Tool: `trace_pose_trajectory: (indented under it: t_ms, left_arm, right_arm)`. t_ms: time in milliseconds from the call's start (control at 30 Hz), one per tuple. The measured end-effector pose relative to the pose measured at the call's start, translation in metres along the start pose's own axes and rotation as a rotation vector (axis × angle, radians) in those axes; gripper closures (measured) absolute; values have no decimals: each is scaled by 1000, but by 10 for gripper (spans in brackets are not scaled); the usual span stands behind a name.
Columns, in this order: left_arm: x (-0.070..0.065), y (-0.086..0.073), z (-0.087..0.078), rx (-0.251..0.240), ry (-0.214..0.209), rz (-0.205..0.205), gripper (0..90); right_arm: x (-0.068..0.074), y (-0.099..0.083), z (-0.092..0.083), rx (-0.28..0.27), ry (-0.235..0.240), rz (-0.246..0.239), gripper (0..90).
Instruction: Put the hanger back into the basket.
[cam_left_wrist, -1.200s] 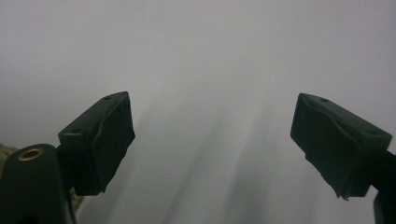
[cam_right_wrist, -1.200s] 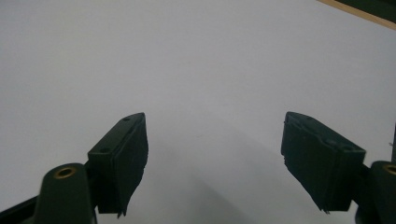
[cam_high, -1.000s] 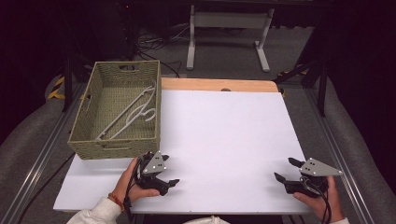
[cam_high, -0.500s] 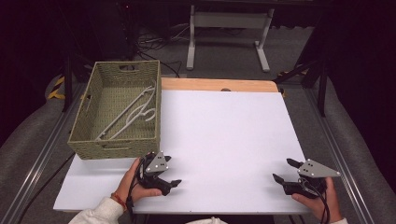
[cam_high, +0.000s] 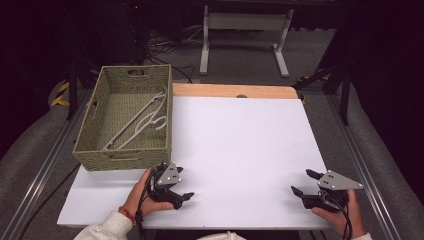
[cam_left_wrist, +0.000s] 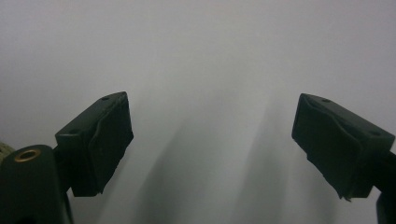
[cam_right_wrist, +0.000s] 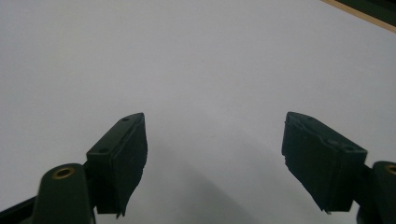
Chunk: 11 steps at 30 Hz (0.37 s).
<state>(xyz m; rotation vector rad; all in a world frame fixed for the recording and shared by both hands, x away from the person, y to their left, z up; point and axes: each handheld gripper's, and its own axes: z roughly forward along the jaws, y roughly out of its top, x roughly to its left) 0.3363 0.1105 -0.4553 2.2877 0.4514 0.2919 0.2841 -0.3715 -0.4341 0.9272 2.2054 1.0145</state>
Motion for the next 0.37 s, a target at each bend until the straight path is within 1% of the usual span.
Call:
trace_pose_trajectory:
  t_ms: [67,133,200,367]
  left_arm:
    - [1,0,1,-4,-1,6,131]
    - [1,-1,1,7,1,1,132]
    - [0,-2,1,15,-1,7,131]
    - [0,-1,1,7,0,2,131]
  right_arm:
    - [0,0,0,1,2,1,226]
    - [0,0,0,0,2,0,226]
    - [1,1,1,2,3,-7,224]
    - [1,0,2,5,1,-9,224]
